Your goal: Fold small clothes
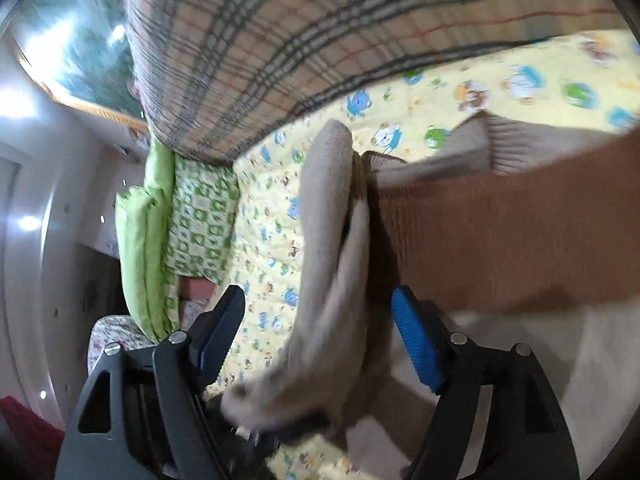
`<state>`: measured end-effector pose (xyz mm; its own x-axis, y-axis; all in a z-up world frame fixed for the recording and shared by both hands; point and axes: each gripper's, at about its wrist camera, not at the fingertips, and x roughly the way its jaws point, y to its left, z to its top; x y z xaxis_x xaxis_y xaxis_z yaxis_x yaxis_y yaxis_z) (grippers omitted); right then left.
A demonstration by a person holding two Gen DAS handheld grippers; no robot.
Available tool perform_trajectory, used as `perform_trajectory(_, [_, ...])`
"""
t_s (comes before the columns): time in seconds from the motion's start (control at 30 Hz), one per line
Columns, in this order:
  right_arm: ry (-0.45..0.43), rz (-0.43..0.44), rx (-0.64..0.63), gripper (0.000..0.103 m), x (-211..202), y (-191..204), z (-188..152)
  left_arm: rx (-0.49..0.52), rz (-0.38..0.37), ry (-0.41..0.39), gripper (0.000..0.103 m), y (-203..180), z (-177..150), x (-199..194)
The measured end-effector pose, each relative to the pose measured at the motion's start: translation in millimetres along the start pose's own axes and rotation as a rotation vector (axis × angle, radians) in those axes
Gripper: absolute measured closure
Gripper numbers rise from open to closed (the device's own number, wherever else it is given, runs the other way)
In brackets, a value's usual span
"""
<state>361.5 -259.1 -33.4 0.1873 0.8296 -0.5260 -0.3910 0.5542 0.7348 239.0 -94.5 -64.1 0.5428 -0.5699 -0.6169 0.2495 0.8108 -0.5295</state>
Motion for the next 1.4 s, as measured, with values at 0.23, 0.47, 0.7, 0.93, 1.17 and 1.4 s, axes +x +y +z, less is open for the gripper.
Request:
perform_trajectory(0.23, [0.015, -0.057, -0.022, 0.088, 35.0, 8.6, 25.5, 0.043, -0.027, 0.010, 0.093, -10.3, 5.7, -5.0])
perform_trajectory(0.47, [-0.178, -0.077, -0.094, 0.088, -76.9, 7.0, -8.4, 0.172, -0.165, 0.068, 0.092, -76.8, -4.4, 20.7])
perform_trajectory(0.7, [-0.169, -0.228, -0.001, 0.088, -113.1, -58.4, -25.8, 0.210, -0.174, 0.200, 0.092, -101.8, -24.4, 90.6])
perform_trajectory(0.93, [-0.152, -0.291, -0.047, 0.088, -109.2, -73.6, -28.3, 0.202, -0.160, 0.226, 0.092, -111.2, -22.5, 112.3])
perform_trajectory(1.17, [-0.169, -0.298, -0.039, 0.088, -122.9, -91.2, -35.8, 0.213, -0.166, 0.242, 0.088, -117.3, -32.7, 114.0])
perform_trajectory(1.4, [-0.195, -0.417, -0.008, 0.069, -136.7, -92.3, -42.0, 0.216, -0.176, 0.300, 0.068, -115.8, -37.8, 110.4])
